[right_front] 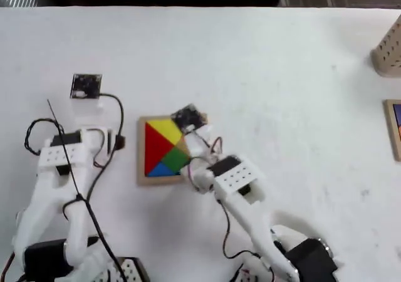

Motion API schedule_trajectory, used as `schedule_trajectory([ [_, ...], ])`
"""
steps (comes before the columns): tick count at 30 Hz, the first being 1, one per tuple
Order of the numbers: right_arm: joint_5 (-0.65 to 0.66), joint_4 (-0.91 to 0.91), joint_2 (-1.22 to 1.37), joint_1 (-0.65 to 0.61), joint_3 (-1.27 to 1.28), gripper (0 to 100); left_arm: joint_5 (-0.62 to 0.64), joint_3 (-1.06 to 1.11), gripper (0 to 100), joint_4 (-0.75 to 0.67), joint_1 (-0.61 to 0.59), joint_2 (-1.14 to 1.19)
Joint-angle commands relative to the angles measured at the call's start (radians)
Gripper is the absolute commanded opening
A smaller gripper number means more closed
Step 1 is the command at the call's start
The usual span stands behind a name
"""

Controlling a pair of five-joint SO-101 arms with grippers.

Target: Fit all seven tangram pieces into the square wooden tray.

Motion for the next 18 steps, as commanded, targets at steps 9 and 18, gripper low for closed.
schedule_trajectory([
  [9,0.014,0.124,-0.225,-0.025,-0.08,1.9,0.011,-0.014,27,-0.018,-0.005,-0.03],
  [18,0.02,0.334,-0.575,0.14,-0.072,1.9,0.009,-0.014,1,-0.018,0.013,-0.039],
])
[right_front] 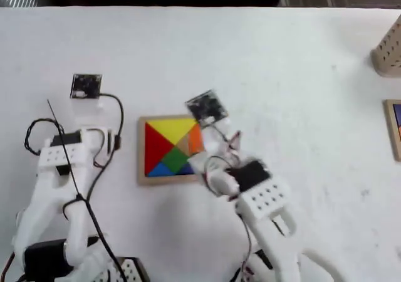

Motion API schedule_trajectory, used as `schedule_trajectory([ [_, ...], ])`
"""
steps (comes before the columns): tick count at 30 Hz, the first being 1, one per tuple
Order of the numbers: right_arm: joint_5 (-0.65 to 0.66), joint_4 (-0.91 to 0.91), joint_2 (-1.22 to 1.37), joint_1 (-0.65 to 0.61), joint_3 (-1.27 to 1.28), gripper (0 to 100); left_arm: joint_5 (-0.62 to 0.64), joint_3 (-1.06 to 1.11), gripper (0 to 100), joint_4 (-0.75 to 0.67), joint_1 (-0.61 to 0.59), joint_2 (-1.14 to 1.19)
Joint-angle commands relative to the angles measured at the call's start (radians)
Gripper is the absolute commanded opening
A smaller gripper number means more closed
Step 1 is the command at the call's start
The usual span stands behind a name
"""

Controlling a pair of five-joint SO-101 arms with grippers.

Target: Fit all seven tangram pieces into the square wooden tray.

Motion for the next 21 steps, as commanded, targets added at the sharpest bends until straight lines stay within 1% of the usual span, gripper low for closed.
schedule_trajectory([
  [1,0.034,0.068,-0.137,0.116,-0.037,1.9,0.008,-0.012,3,-0.018,0.022,-0.039],
  [2,0.06,0.093,-0.168,0.148,-0.037,1.9,0.008,-0.011,4,-0.018,0.027,-0.041],
  [4,0.091,0.15,-0.226,0.208,-0.037,1.9,0.008,-0.009,2,-0.018,0.028,-0.047],
  [7,0.092,0.255,-0.288,0.275,-0.031,1.9,0.008,0.046,2,-0.028,0.025,-0.137],
  [10,0.092,0.28,-0.328,0.328,0.017,2.2,0.006,0.183,2,-0.086,0.028,-0.326],
  [13,0.092,0.285,-0.34,0.34,0.074,2.0,-0.032,0.313,2,-0.094,0.035,-0.559],
  [18,0.091,0.286,-0.346,0.357,0.201,1.9,-0.054,0.436,2,0.02,0.11,-0.837],
  [21,0.091,0.286,-0.346,0.424,0.25,1.9,-0.13,0.494,2,0.078,0.134,-0.947],
])
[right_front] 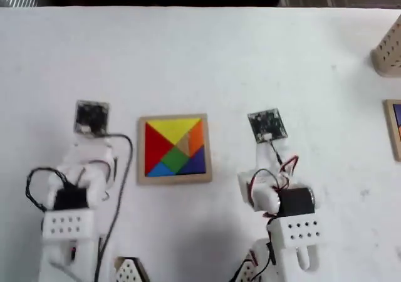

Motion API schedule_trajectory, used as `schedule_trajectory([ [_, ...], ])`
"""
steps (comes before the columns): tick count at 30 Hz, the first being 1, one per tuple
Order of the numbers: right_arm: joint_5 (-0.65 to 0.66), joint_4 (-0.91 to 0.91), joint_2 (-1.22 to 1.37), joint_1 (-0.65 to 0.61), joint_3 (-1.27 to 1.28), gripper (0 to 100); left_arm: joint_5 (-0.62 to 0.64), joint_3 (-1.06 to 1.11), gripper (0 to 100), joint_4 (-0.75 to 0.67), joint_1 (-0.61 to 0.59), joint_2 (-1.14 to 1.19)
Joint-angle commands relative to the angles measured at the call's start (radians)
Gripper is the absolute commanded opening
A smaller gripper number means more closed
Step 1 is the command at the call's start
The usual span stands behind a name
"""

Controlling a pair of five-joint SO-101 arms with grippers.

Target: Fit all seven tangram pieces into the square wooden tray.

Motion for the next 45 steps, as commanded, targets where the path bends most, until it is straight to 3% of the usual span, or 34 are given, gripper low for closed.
schedule_trajectory([
  [1,0.006,0.004,-0.015,0.084,0.031,1.9,-0.075,0.041,2,0.072,0.051,-0.148],
  [6,0.006,0.01,-0.015,0.153,0.095,1.9,-0.087,0.117,2,0.18,0.087,-0.305],
  [16,0.014,-0.104,-0.015,0.15,0.235,1.9,-0.091,0.27,2,0.4,0.091,-0.664],
  [23,0.014,-0.197,-0.015,0.154,0.334,1.9,-0.091,0.293,2,0.408,0.09,-0.641],
  [28,0.011,-0.206,-0.015,0.153,0.361,2.1,-0.094,0.293,2,0.519,0.094,-0.641],
  [45,0.012,-0.206,-0.015,0.153,0.361,2.1,-0.095,0.293,2,0.519,0.091,-0.641],
])
